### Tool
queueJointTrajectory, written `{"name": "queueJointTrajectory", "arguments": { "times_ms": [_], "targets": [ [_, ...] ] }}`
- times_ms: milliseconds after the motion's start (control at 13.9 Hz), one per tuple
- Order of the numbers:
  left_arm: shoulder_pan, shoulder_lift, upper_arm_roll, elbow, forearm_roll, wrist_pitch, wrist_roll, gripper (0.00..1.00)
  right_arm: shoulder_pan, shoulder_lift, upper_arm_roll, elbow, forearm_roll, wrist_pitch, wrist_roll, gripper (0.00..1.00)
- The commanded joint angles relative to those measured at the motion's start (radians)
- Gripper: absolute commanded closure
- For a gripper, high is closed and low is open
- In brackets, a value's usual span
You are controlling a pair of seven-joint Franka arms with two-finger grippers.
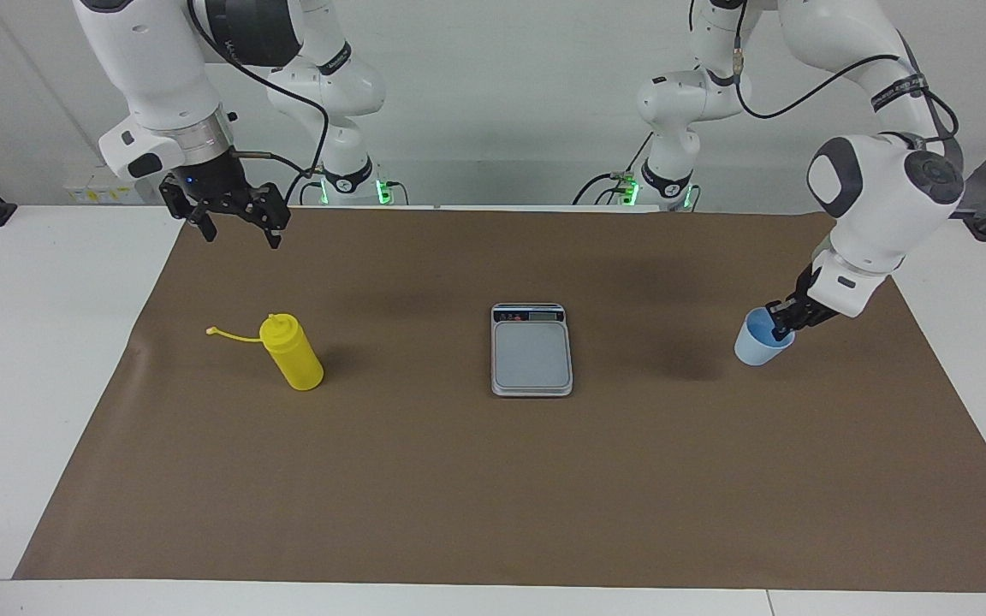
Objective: Pour seasoning into cup on scale with both arms
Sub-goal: 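Carry the blue cup with the left gripper onto the scale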
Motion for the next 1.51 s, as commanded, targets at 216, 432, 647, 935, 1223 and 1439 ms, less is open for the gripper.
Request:
{"name": "queueJointTrajectory", "arguments": {
  "times_ms": [216,432,647,935,1223,1439],
  "targets": [
    [-0.189,0.081,0.010,0.185,-0.013,-0.101,-0.229,1.00,-0.012,-0.024,0.007,-0.029,-0.004,0.013,-0.005,0.00],
    [-0.290,0.081,0.010,0.175,-0.014,-0.057,-0.330,1.00,-0.012,-0.024,0.007,-0.029,-0.004,0.013,-0.005,0.00],
    [-0.382,0.081,0.010,0.153,-0.026,-0.003,-0.405,1.00,-0.012,-0.024,0.007,-0.029,-0.004,0.013,-0.005,0.00],
    [-0.482,0.124,0.010,0.133,-0.048,0.077,-0.488,1.00,-0.012,-0.024,0.007,-0.029,-0.004,0.013,-0.005,0.00],
    [-0.549,0.164,0.010,0.087,-0.045,0.161,-0.556,1.00,-0.012,-0.023,0.007,-0.029,-0.004,0.013,-0.005,0.00],
    [-0.582,0.175,0.011,0.046,-0.042,0.197,-0.568,1.00,-0.012,-0.023,0.007,-0.029,-0.004,0.013,-0.005,0.00]
  ]
}}
